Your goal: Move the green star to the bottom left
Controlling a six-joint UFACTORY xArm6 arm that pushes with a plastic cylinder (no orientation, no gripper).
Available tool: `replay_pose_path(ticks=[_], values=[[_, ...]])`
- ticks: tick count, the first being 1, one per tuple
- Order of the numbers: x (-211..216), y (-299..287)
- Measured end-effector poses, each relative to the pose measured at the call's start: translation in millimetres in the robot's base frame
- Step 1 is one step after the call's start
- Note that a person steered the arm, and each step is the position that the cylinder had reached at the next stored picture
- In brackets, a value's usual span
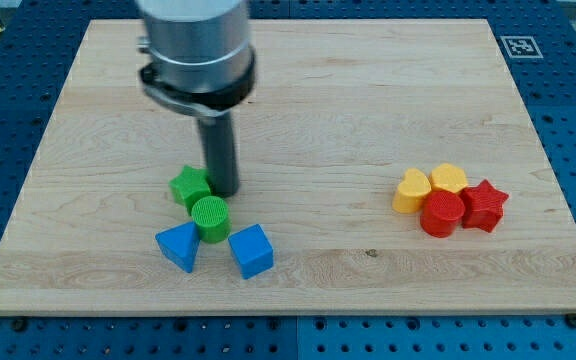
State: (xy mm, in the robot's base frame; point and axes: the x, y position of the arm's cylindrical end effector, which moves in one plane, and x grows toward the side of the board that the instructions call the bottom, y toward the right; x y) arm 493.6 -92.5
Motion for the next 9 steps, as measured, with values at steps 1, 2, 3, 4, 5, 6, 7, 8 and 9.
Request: replay_pose_path(ticks=[1,2,3,4,5,6,7,8,9], values=[[0,-47],[0,-82],[0,-86],[0,-86],[-8,-87],[-21,-98],[-20,-107],[-2,-107],[21,-107]])
